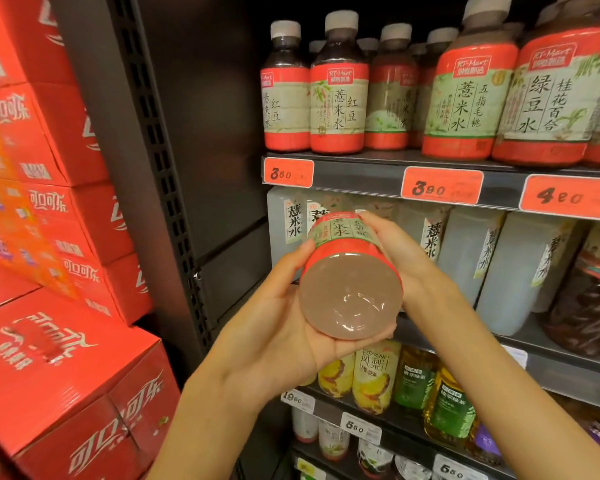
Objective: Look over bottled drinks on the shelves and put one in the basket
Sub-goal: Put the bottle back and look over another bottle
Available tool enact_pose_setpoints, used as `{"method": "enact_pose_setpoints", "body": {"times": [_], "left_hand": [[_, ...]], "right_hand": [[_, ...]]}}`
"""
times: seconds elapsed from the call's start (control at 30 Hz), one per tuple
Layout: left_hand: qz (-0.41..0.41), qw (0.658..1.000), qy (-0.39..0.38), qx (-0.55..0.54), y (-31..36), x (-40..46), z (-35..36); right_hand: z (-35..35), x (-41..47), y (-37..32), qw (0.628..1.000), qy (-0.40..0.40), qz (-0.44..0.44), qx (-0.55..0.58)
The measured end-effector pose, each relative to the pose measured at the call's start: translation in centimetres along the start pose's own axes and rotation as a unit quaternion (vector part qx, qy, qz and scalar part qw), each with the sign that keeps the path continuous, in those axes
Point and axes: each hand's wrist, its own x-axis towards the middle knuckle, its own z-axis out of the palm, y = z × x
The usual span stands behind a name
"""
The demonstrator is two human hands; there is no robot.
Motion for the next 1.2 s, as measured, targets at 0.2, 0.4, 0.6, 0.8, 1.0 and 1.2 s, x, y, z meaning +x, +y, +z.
{"method": "enact_pose_setpoints", "body": {"times": [0.2,0.4,0.6,0.8,1.0,1.2], "left_hand": [[0.024,1.0,-0.002,-0.007,-0.1,0.1,-0.3],[0.103,0.992,-0.004,0.069,-0.6,0.7,-1.5],[0.193,0.924,0.083,0.319,-0.8,1.2,-1.5],[0.285,0.827,0.123,0.468,-1.0,2.0,-1.7],[0.377,0.735,0.172,0.537,-1.7,4.0,-1.7],[0.419,0.671,0.203,0.577,-0.5,4.1,-2.3]], "right_hand": [[0.9,-0.3,-0.9,0.997,-0.019,-0.068,-0.031],[2.2,-1.1,-1.8,0.966,-0.053,-0.201,-0.151],[2.1,-2.2,-1.5,0.941,-0.079,-0.266,-0.192],[1.8,-3.1,-2.1,0.893,-0.057,-0.39,-0.218],[1.0,-4.4,-2.1,0.841,-0.133,-0.425,-0.307],[-1.7,-5.5,-2.8,0.837,-0.231,-0.367,-0.333]]}}
